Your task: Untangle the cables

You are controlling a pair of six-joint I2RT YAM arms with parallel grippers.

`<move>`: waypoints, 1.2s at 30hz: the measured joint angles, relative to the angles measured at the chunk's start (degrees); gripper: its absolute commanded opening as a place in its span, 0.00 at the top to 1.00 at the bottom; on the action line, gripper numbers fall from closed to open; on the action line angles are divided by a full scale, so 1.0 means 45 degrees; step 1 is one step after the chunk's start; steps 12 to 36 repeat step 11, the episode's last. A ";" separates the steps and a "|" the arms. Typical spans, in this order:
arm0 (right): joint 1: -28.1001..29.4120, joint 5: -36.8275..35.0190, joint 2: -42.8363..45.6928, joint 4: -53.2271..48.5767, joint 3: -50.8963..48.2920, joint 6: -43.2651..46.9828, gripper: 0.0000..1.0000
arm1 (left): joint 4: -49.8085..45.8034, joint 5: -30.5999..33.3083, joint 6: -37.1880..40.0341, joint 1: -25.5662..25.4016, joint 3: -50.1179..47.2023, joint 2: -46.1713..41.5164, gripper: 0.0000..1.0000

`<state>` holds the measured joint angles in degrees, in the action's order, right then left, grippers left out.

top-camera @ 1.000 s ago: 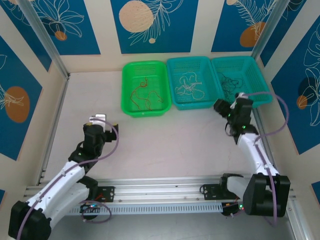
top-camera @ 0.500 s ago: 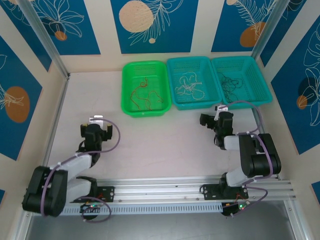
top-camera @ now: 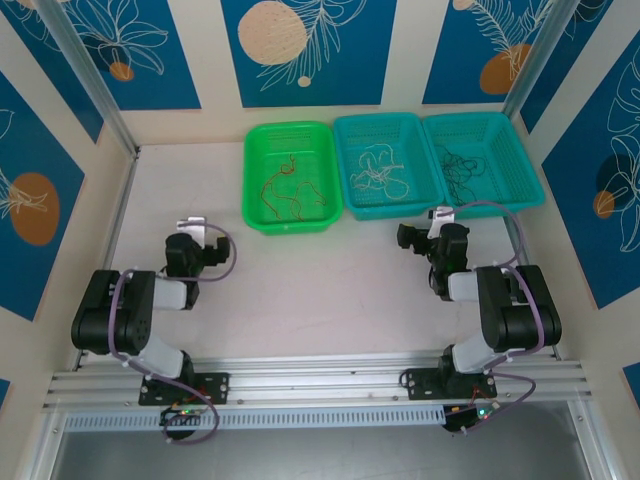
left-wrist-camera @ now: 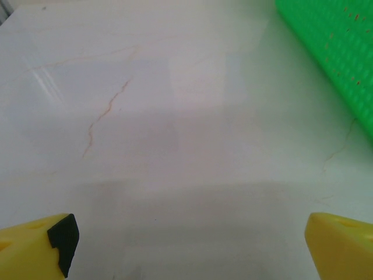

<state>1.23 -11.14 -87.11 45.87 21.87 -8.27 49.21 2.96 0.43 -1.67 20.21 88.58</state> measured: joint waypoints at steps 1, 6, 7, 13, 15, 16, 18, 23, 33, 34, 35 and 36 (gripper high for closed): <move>0.0000 0.0000 0.0000 0.0000 0.0000 0.0005 0.01 | 0.0000 0.0000 0.0000 -0.0005 0.0000 0.0000 0.00; 0.0000 0.0000 -0.0005 0.0000 0.0000 0.0010 0.01 | -0.0107 -0.0282 0.0049 -0.0024 0.0078 0.0000 0.00; -0.0005 0.0000 0.0000 0.0000 0.0000 0.0005 0.01 | -0.0141 -0.0408 0.0092 -0.0024 0.0131 0.0000 0.00; -0.0015 0.0005 0.0000 0.0000 0.0010 0.0005 0.01 | -0.0160 -0.0719 0.0243 -0.0024 0.0282 0.0000 0.00; -0.0015 0.0005 0.0000 0.0000 0.0010 0.0005 0.01 | -0.0160 -0.0719 0.0243 -0.0024 0.0282 0.0000 0.00; -0.0015 0.0005 0.0000 0.0000 0.0010 0.0005 0.01 | -0.0160 -0.0719 0.0243 -0.0024 0.0282 0.0000 0.00; -0.0015 0.0005 0.0000 0.0000 0.0010 0.0005 0.01 | -0.0160 -0.0719 0.0243 -0.0024 0.0282 0.0000 0.00; -0.0015 0.0005 0.0000 0.0000 0.0010 0.0005 0.01 | -0.0160 -0.0719 0.0243 -0.0024 0.0282 0.0000 0.00; -0.0015 0.0005 0.0000 0.0000 0.0010 0.0005 0.01 | -0.0160 -0.0719 0.0243 -0.0024 0.0282 0.0000 0.00; -0.0015 0.0005 0.0000 0.0000 0.0010 0.0005 0.01 | -0.0160 -0.0719 0.0243 -0.0024 0.0282 0.0000 0.00; -0.0015 0.0005 0.0000 0.0000 0.0010 0.0005 0.01 | -0.0160 -0.0719 0.0243 -0.0024 0.0282 0.0000 0.00; -0.0015 0.0005 0.0000 0.0000 0.0010 0.0005 0.01 | -0.0160 -0.0719 0.0243 -0.0024 0.0282 0.0000 0.00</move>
